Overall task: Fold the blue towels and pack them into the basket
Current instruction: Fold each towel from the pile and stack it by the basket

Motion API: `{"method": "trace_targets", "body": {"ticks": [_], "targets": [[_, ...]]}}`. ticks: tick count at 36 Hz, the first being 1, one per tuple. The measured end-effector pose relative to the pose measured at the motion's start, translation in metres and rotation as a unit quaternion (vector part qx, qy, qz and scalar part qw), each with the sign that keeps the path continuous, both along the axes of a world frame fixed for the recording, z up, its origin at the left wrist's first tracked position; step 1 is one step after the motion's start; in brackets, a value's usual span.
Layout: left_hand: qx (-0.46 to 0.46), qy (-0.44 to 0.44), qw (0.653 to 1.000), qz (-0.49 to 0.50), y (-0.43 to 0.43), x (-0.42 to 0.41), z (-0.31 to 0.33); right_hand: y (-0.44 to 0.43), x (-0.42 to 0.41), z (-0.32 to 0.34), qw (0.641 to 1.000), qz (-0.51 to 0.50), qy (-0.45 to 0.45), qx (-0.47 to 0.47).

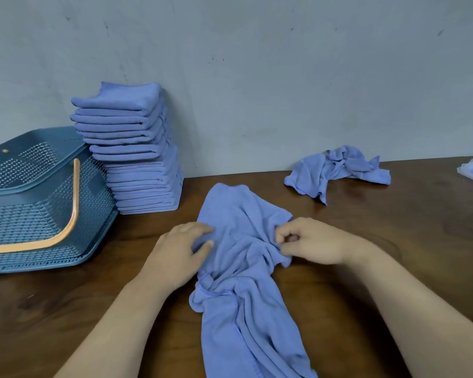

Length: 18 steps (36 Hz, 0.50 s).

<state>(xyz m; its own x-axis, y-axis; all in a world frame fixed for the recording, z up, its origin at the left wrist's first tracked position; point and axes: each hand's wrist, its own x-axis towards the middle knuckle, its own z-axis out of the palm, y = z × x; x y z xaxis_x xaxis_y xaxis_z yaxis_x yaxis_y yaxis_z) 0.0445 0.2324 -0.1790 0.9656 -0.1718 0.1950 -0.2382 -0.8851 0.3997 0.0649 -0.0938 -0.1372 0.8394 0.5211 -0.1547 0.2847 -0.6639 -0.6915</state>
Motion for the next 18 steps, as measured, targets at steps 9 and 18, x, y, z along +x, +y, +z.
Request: {"method": "trace_targets", "body": {"ticks": [9, 18], "targets": [[0.075, -0.028, 0.993, 0.089, -0.011, -0.011, 0.018, -0.006, 0.02, -0.016, 0.939, -0.305, -0.151, -0.049], [0.042, -0.023, 0.985, 0.163, -0.006, 0.003, 0.006, 0.023, 0.055, -0.042, 0.923, -0.308, -0.212, -0.087]]}}
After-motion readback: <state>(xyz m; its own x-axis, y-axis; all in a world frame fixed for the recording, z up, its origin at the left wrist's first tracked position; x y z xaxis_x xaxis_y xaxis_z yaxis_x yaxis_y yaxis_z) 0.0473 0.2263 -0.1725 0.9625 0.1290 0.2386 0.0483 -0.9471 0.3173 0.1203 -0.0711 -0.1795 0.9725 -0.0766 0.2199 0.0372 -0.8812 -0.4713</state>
